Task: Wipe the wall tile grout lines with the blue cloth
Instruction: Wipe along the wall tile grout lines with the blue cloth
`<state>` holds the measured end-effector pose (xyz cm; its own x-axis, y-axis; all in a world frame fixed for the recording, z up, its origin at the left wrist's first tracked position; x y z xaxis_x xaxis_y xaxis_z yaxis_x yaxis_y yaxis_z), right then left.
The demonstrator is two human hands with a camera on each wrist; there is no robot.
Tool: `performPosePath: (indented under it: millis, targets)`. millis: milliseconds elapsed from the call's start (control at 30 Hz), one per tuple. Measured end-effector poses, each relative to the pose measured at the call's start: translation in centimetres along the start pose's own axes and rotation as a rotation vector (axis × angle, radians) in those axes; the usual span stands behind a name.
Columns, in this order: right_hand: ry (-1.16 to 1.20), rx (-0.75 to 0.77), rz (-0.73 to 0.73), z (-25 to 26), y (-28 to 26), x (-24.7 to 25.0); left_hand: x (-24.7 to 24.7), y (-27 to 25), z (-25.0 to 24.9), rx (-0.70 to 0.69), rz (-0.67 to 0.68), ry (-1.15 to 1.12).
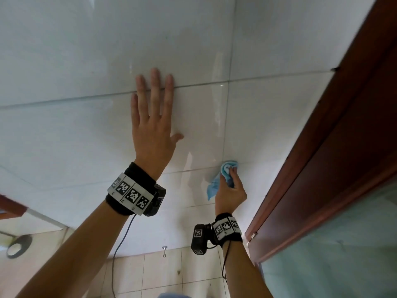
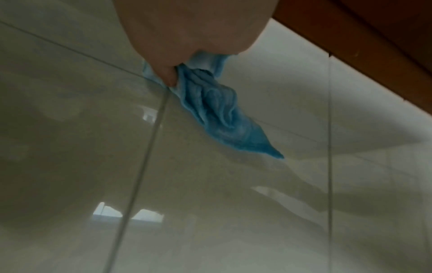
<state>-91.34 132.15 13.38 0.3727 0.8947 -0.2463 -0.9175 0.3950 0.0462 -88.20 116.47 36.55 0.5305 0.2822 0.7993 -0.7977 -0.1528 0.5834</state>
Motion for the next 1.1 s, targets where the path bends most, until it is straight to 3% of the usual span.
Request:
performPosePath:
  millis: [67, 167, 233, 433, 633, 767, 867, 1100]
  targets:
    - [-0.025, 0.094, 0.042, 1.5, -0.5, -0.9, -0.1, -0.1, 0.0, -0.003, -0.002, -0.001]
    - [-0.109, 0.415, 0.206, 5.0, -1.5, -3.9, -0.3, 0.0, -0.1, -0.005, -0.006, 0.001]
    - [-0.137, 0.522, 0.266, 7.1, -1.4, -5.7, -0.3, 0.0, -0.1, -0.006, 0.006, 0.01]
    - [-0.284, 0.77, 0.216, 6.1, 0.7, -5.0, -0.3, -0.1, 0.8, -0.044, 0.012, 0.024]
    - [-0.18, 0.714, 0.091, 6.7, 0.0, -6.7, -0.2, -0.2, 1.4, -0.069, 0.011, 0.008]
    - [-0.09, 0.758, -0.064, 12.3, 2.8, -7.8, -0.2, -0.3, 1.3, -0.068, 0.007, 0.022]
    - [-0.012, 0.824, -0.08, 16.5, 5.3, -8.3, -0.3, -0.4, 1.2, -0.071, -0.001, 0.004]
    - [-0.103, 0.756, -0.043, 11.6, 5.4, -6.5, -0.6, -0.2, 1.2, -0.082, -0.001, -0.011]
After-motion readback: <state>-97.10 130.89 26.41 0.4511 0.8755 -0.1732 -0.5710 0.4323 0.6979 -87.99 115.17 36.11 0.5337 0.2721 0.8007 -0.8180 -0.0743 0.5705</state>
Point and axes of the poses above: each hand's wrist, its own y-axis towards the middle knuckle, its own x-axis out of the back of the hand, z = x × y, the point moved 1 cm from there along y, towards the middle knuckle, and after that the axes turned 6 degrees about z, right-handed, at the moved point
